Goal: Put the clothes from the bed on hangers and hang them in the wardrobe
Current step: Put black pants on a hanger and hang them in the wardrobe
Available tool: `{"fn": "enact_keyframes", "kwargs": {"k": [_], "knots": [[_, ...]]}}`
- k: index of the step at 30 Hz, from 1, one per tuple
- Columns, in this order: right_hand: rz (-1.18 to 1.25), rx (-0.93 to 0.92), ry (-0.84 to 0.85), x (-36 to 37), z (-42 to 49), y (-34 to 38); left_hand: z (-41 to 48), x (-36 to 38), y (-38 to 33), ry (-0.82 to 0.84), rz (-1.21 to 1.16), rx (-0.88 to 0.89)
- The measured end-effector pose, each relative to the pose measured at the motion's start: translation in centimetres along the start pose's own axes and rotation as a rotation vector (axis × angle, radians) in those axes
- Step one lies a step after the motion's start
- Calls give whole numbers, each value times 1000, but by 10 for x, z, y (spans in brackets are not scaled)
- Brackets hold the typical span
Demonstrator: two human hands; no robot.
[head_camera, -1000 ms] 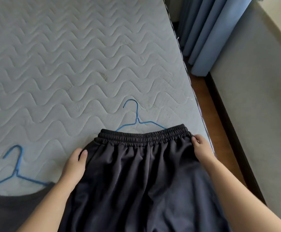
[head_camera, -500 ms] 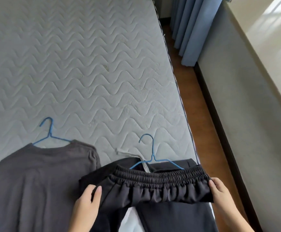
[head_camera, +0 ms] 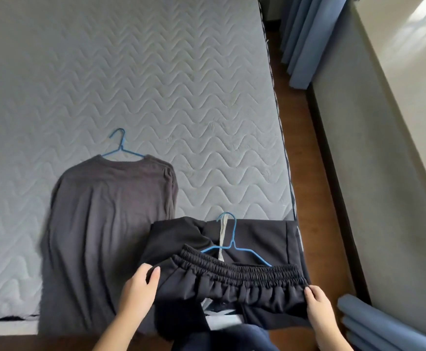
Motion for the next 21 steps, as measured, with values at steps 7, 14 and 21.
{"fn": "enact_keyframes", "kwargs": {"k": [7, 14, 21], "knots": [[-46, -57, -42, -31, -46, -18, -64, 9, 32, -31, -37, 26], [-140, -300, -128, -28, -116, 4, -128, -20, 81, -158, -279, 90], [-177, -531, -163, 24, -240, 23, -209, -91, 166, -474, -520, 14]]}}
Point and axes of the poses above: each hand's wrist, its own z-axis towards the middle knuckle, its own x-axis out of the palm, y = z × x, the point moved 3 cm from there along z, towards the middle knuckle, and after that the axes turned 9 degrees about x, right-handed, at the moved point
